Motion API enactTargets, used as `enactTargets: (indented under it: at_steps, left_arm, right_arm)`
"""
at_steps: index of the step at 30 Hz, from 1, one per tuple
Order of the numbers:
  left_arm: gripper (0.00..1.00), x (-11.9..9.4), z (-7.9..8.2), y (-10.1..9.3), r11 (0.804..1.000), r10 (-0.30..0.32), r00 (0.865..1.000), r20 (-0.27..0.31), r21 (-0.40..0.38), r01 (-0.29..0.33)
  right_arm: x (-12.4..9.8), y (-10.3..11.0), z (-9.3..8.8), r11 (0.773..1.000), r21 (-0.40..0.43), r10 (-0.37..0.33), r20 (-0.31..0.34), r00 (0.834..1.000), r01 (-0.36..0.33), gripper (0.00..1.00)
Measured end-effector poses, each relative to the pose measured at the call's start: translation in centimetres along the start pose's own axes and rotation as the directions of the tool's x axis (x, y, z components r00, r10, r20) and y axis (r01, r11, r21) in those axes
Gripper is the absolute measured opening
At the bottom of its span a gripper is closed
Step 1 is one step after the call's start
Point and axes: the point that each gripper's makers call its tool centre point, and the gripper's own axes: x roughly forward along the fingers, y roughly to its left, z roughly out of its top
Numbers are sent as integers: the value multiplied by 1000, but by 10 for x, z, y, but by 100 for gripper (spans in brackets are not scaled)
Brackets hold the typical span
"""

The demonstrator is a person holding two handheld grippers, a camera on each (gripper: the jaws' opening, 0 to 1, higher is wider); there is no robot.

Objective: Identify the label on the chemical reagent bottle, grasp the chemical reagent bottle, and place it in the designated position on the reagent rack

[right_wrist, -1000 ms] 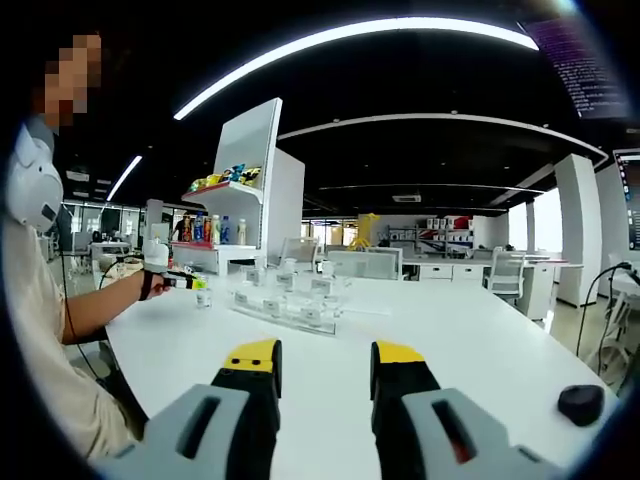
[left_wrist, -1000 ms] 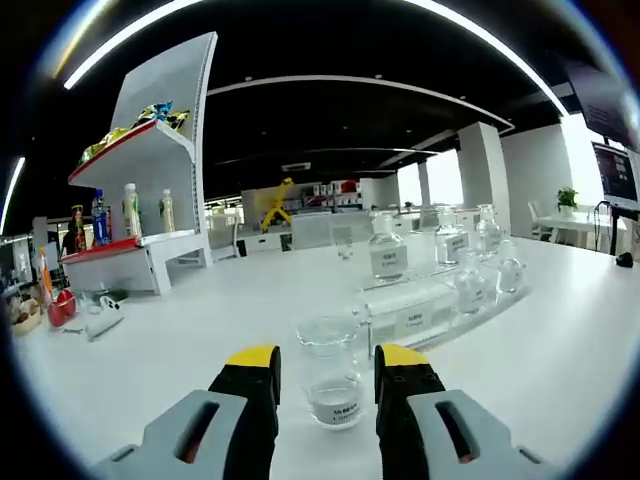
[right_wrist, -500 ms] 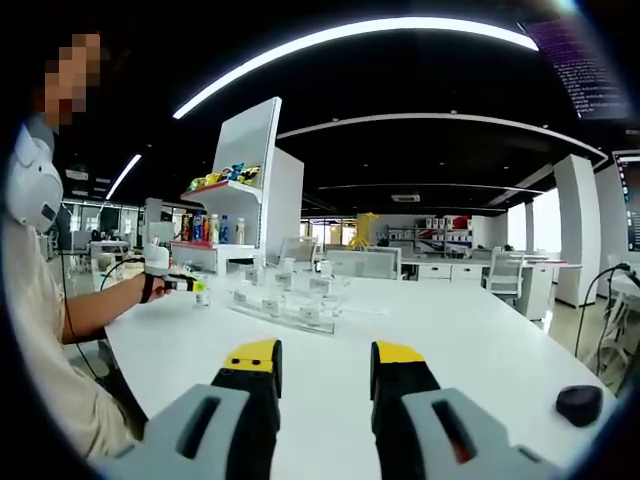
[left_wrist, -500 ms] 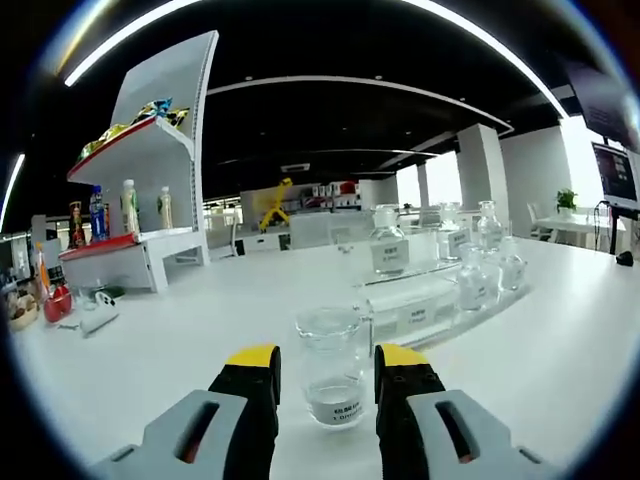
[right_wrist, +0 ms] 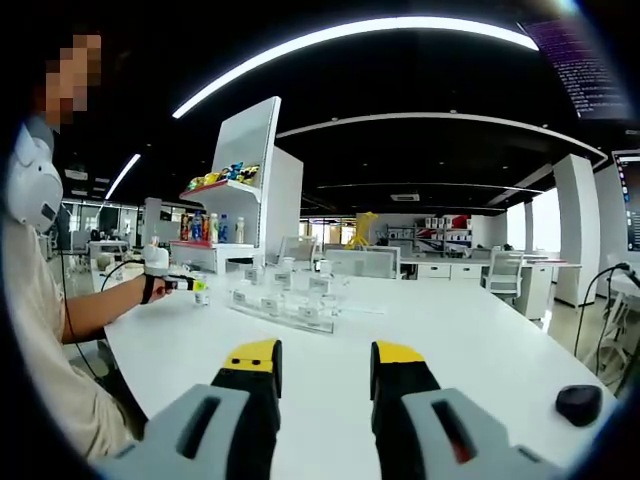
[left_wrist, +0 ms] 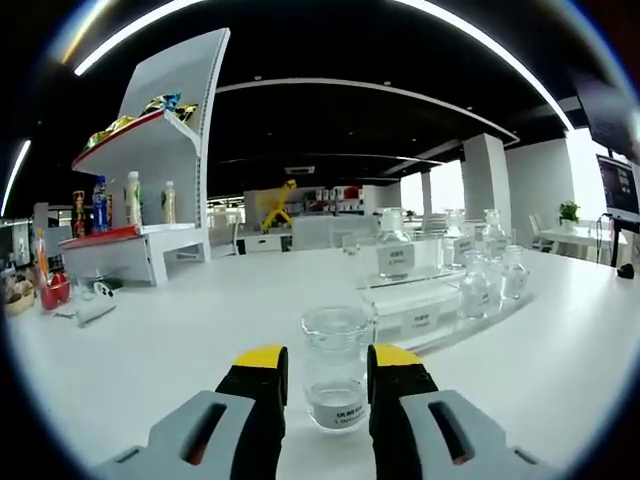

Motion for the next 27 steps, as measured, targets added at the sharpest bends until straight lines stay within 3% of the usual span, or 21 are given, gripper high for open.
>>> enactTargets:
  at_steps: [27]
  left_arm:
    - [20,2,0,-7,1000,-18,1000,5,-6,18]
  right_arm:
    - [-2,-2,3,1000,-5,-5,6,1000,5,35]
